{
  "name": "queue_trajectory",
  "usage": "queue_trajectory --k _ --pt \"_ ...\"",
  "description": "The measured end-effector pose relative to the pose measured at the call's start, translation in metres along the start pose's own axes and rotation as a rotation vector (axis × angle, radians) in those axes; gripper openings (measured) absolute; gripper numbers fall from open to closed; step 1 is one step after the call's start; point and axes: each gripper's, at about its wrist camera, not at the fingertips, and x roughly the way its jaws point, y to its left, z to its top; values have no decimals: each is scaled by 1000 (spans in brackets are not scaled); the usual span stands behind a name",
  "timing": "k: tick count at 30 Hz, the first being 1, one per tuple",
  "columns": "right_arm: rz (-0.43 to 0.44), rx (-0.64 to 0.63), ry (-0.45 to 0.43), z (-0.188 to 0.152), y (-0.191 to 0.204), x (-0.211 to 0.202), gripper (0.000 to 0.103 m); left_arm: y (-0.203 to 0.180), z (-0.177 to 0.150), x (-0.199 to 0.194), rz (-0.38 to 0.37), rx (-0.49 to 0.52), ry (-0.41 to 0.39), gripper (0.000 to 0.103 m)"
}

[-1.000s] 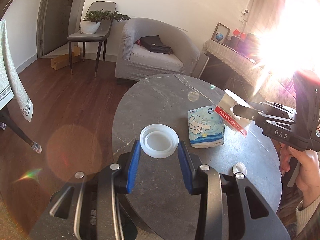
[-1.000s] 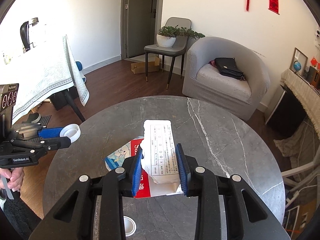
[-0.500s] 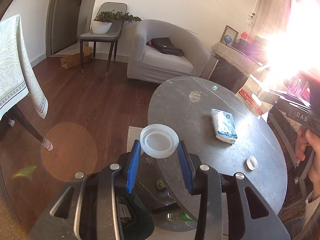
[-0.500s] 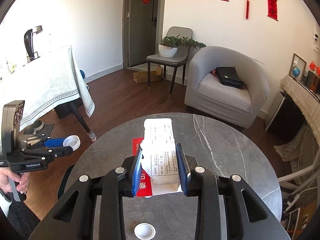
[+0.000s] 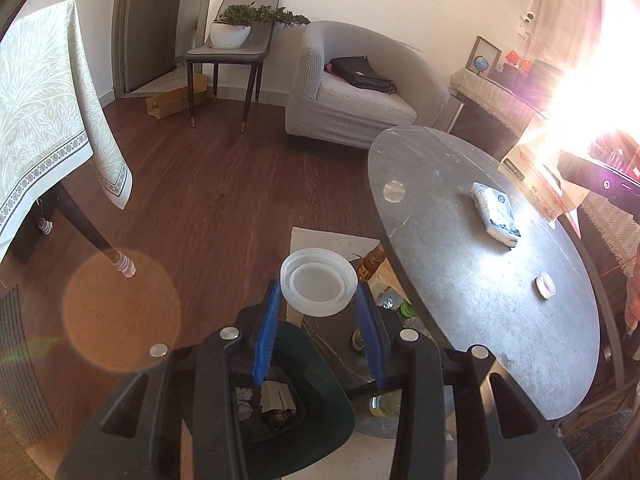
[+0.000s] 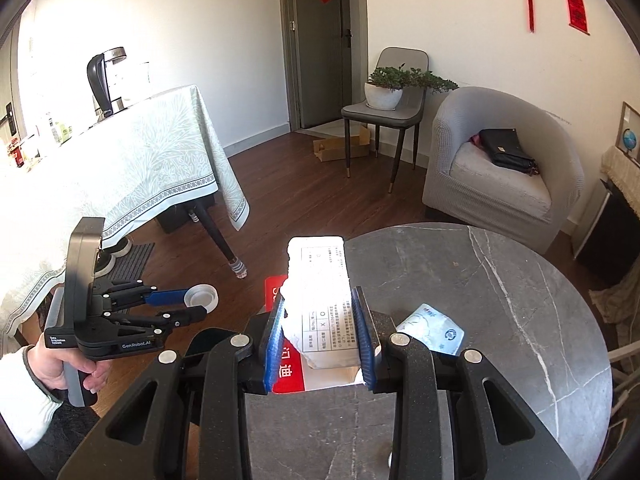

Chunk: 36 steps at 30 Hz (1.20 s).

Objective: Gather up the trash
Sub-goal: 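Drop the lid into the green bin with the left gripper while the right carries the box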

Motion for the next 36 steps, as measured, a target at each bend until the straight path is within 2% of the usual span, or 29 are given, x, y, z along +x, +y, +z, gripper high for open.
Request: queue_trajectory --k 10,21,32,36 --pt "87 7 31 -12 54 14 31 35 -34 3 49 -31 87 41" --pt "170 -19 89 -23 106 36 32 72 -76 25 102 -32 235 41" --pt "189 -59 161 -28 136 73 32 74 -100 44 78 -13 358 41" --pt "171 -78 189 -31 145 87 31 71 -103 44 64 7 359 42"
